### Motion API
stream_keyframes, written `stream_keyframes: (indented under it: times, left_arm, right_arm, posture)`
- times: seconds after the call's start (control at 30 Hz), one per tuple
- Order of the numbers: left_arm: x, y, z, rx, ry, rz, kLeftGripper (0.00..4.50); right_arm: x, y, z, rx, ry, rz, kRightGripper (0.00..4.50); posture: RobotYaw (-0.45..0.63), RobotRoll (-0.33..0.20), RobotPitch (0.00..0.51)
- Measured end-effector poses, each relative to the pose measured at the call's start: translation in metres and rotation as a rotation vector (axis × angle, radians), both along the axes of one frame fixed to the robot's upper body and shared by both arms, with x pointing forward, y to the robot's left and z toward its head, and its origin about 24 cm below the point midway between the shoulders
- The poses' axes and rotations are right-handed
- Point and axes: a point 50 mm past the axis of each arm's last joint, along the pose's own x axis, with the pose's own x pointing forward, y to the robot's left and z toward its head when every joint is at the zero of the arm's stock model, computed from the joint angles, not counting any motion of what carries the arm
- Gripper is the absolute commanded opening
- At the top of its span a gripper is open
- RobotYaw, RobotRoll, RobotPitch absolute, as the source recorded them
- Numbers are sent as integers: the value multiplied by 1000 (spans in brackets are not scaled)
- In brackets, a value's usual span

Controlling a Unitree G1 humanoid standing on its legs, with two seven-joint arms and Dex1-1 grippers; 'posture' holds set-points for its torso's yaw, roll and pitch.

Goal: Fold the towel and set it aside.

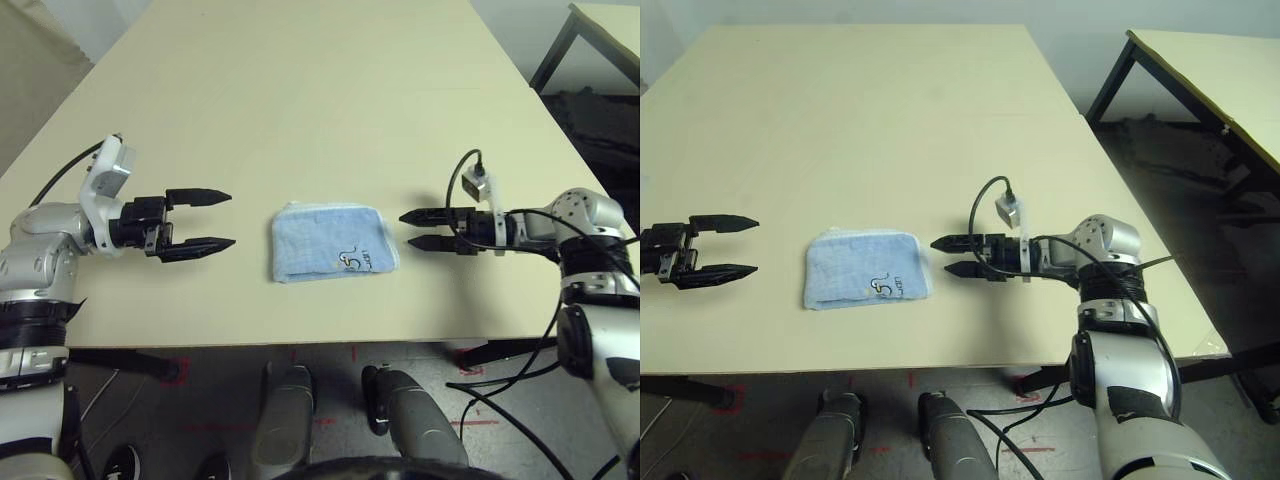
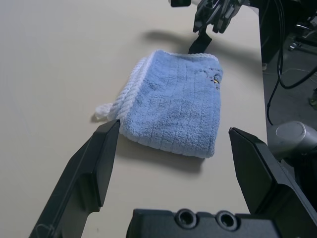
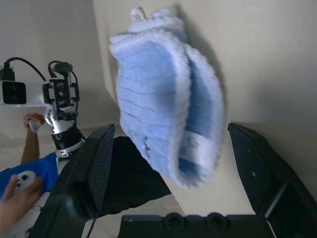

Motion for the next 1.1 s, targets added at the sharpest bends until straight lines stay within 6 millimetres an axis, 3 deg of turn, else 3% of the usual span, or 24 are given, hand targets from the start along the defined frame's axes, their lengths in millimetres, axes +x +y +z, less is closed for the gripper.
stream_keyframes:
  times: [0.47,0.63,0.77,0.93,1.1]
  left_arm:
    - [0,2,5,7,-19,16,4490]
    - [2,0,7,4,-29,17,4490]
    - [2,-1,6,-4,-30,16,4500]
    - [2,-1,5,-5,-30,16,4500]
    - [3,-1,5,-8,-29,14,4500]
  right_arm:
    - [2,55,-5,20,-56,129,4500]
    - [2,60,-5,-27,-119,150,4500]
    - [4,60,-11,-29,-135,122,3698]
    - [6,61,-18,-77,-145,86,1694]
    - [9,63,-13,-39,-160,73,38]
  posture:
    - [89,0,159]
    - [89,0,159]
    - [90,0,160]
    - [87,0,162]
    - [85,0,162]
